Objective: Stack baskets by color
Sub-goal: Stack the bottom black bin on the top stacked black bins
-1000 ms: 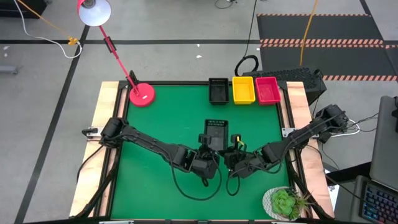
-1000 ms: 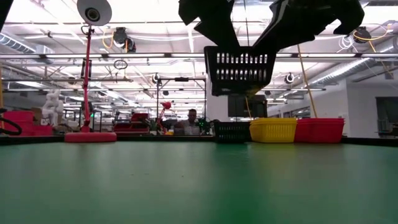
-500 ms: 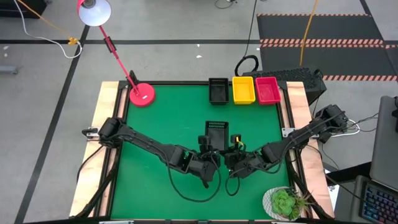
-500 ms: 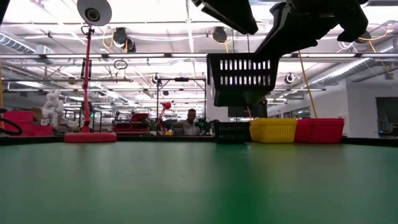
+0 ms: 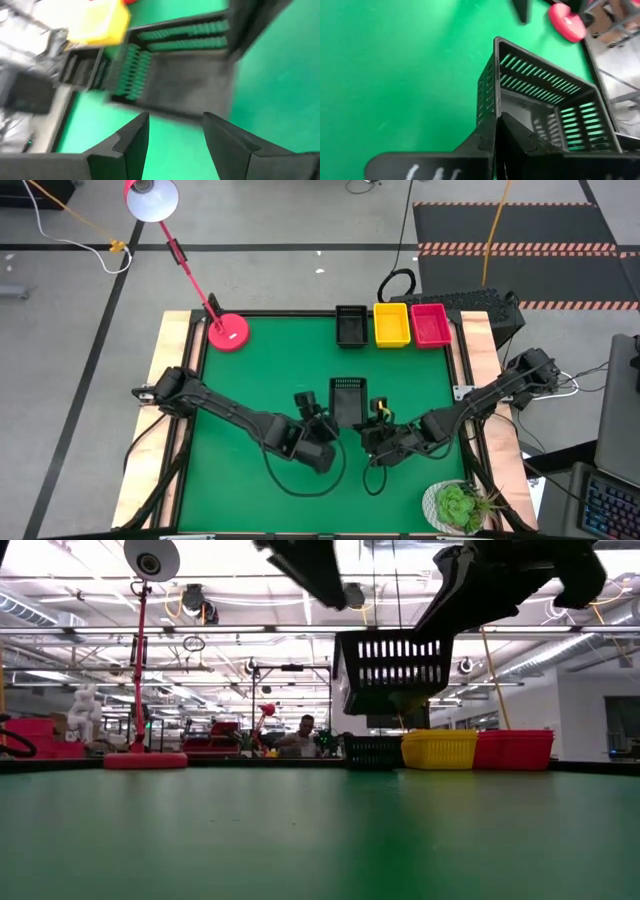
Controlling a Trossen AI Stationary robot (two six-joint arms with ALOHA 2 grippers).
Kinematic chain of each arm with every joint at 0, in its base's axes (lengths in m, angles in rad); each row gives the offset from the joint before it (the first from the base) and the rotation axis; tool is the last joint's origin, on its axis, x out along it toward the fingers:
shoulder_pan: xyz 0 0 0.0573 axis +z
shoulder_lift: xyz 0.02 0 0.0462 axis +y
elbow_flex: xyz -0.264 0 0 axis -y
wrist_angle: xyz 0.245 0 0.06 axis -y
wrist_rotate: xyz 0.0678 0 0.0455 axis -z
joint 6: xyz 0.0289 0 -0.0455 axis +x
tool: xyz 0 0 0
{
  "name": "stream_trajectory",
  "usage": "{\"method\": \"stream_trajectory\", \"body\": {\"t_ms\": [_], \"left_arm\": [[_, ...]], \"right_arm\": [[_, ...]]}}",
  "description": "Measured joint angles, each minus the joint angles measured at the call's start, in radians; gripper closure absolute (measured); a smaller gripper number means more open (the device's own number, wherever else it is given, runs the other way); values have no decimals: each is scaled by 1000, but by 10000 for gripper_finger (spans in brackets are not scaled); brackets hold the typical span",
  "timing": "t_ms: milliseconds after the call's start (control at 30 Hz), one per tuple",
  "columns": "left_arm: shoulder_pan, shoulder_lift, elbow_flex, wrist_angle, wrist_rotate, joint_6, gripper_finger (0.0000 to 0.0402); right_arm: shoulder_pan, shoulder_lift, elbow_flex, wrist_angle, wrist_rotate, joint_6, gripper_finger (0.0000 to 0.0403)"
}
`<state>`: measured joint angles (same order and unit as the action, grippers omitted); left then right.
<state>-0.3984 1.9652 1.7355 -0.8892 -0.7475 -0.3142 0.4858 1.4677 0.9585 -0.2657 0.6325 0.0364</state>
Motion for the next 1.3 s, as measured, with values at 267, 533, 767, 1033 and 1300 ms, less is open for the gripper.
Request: {"method": "stream_trajectory", "body": {"t_ms": [267,533,767,1033,1300], "left_arm": [[-90,-117,-209,44,-159,-227,213],[-159,-284,-607,519,-180,-272,213],[-172,-317,-851,987,-195,-174,213],[-162,-317,-897,1077,-188,-159,213],[-162,-317,-896,1102,-187,-158,213]], "right_arm": [[0,-44,0,-9,-57,-79,398],[-14,-170,0,0,-60,-217,398],[-77,-299,0,8,-70,-362,399],[-218,-379,92,-33,-187,-486,399],[-403,-372,235,-136,-265,-580,399]]}}
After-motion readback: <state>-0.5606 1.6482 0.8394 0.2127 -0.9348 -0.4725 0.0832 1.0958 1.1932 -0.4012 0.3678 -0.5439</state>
